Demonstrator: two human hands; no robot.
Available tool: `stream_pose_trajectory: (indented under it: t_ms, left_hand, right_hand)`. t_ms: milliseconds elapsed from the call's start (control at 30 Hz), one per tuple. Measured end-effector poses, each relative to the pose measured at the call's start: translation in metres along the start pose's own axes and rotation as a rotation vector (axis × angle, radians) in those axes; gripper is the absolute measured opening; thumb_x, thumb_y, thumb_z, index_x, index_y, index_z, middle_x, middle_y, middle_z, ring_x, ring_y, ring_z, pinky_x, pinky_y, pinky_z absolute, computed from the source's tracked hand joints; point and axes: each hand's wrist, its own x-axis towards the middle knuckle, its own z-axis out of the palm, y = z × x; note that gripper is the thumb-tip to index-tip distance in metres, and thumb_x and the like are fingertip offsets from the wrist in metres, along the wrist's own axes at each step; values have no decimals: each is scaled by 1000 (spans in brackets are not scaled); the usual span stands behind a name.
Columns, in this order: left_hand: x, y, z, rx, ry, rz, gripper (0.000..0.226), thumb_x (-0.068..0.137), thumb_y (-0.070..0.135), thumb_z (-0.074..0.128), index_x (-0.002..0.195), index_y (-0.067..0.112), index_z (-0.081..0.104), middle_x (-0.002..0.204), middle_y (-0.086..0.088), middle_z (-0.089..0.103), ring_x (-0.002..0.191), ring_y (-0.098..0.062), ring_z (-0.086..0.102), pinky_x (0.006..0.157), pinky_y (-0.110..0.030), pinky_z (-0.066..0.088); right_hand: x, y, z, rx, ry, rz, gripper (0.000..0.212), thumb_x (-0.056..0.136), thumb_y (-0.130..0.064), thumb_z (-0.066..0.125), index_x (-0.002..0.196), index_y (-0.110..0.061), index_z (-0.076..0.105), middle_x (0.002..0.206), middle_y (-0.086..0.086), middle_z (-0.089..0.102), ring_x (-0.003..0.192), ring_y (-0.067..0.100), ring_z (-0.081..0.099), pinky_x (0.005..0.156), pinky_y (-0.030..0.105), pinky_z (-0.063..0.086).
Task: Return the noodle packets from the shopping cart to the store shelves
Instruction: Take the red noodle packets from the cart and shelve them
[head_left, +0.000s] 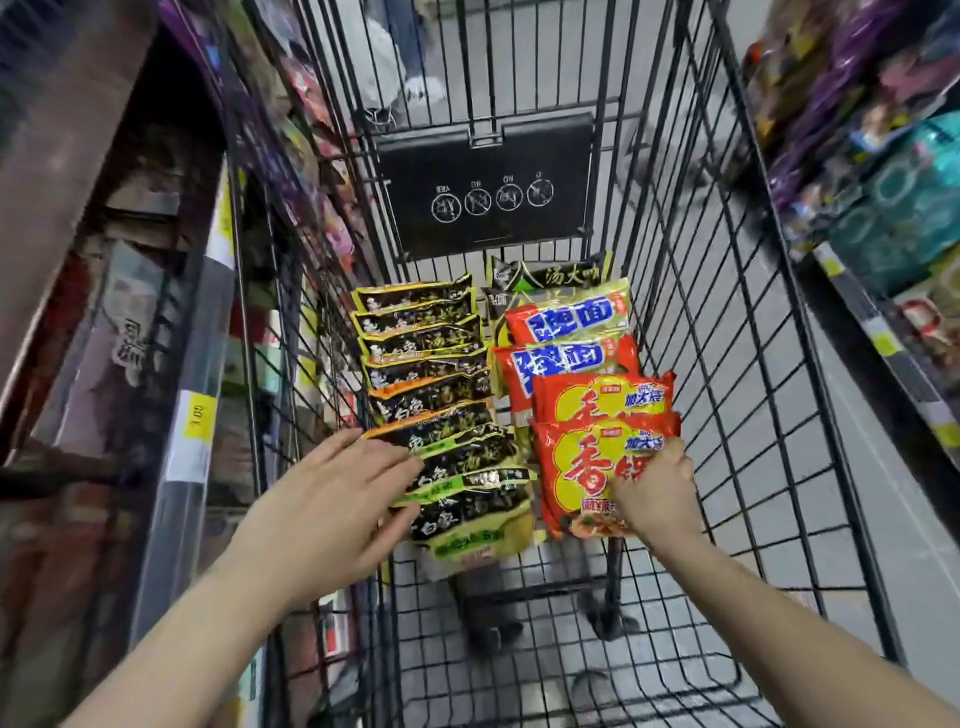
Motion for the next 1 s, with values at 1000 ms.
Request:
stream_pose_trajectory:
  t_ms: [1000]
  left_hand:
    - [66,47,-5,-464,-20,-172,50,97,37,41,145,24,31,149,6,36,136,-11,34,112,-31,27]
  right_hand:
    - [-77,-51,-154,-54,145,-474,33,80,-38,69,102,-21,51,103,-2,54,95,26,59,72,34,45]
